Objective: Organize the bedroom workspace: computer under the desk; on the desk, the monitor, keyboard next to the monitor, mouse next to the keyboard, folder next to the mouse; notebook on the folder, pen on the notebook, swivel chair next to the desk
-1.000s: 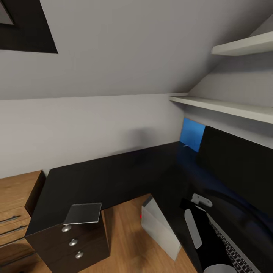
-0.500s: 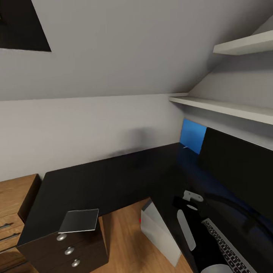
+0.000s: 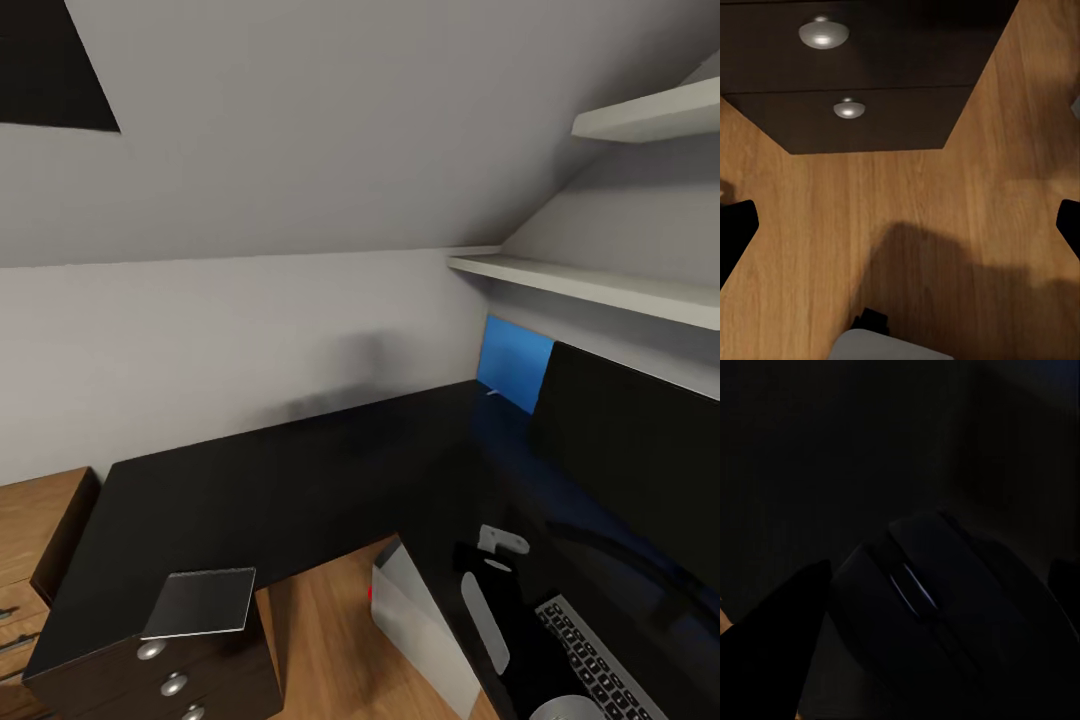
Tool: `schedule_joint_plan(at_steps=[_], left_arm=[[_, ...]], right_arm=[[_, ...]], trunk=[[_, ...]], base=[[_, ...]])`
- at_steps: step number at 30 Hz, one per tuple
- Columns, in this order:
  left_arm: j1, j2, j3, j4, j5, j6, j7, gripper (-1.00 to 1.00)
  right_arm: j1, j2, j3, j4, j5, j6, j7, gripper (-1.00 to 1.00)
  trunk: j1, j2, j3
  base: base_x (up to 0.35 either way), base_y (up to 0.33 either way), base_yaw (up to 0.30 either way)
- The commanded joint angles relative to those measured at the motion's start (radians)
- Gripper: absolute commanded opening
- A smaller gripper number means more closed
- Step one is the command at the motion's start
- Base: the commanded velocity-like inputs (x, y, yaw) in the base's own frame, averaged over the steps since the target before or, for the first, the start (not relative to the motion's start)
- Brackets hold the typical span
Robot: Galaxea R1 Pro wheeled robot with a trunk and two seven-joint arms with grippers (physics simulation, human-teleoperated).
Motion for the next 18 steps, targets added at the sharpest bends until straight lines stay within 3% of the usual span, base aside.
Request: schedule_joint_plan(at_steps=[1,9,18], left_arm=[[0.0,0.001,-0.004,-0.003,0.006,0.004,0.008,1.0],[0.0,0.0,-0.008,-0.003,0.004,0.004,0.008,1.0],[0.0,0.0,-0.007,-0.003,0.004,0.003,0.008,1.0]], right_arm=[[-0.007,-0.007,0.002,0.021,-0.009,-0.016,-0.008,-1.0],[-0.08,-0.06,0.001,0.181,-0.012,-0.123,0.033,-1.0],[-0.098,-0.079,-0.001,0.214,-0.014,-0.134,0.034,-1.0]], trunk=[[0.0,-0.001,-0.001],[0.0,-0.001,-0.001],[0.0,-0.001,-0.001]], base=[[0.0,0.0,0.0],[0.0,0.0,0.0],[0.0,0.0,0.0]])
